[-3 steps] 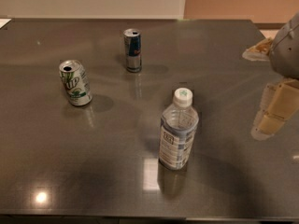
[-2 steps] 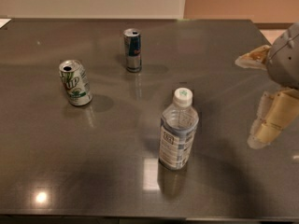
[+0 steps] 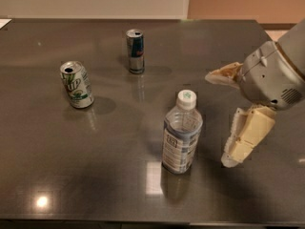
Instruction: Move blue plastic bottle near redbull can
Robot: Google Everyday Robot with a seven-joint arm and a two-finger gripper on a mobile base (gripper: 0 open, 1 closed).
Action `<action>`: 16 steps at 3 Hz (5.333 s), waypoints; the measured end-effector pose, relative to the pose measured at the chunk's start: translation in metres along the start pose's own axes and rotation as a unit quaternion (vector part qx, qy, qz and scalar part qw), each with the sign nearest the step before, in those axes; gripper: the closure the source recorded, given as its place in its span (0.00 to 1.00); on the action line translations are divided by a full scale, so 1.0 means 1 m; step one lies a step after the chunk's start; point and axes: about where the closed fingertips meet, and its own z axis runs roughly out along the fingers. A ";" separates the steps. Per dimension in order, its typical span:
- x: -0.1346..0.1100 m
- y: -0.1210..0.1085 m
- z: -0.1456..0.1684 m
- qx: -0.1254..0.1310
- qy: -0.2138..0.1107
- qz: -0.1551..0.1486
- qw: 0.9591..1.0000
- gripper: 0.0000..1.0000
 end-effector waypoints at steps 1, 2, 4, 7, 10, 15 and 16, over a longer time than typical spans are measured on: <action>-0.014 0.005 0.011 -0.014 -0.022 -0.009 1.000 0.00; -0.027 0.014 0.023 -0.026 -0.038 -0.012 0.999 0.00; -0.045 0.023 0.036 -0.035 -0.061 -0.014 0.997 0.18; -0.061 0.016 0.017 -0.018 -0.077 -0.009 0.997 0.87; -0.085 -0.085 -0.019 0.004 -0.101 0.001 0.995 1.00; -0.051 -0.246 0.017 0.061 -0.118 0.068 0.989 1.00; -0.049 -0.265 0.031 0.068 -0.105 0.076 0.989 1.00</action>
Offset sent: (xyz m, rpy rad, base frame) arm -0.0201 0.0543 -0.0173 0.1090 0.0621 0.0822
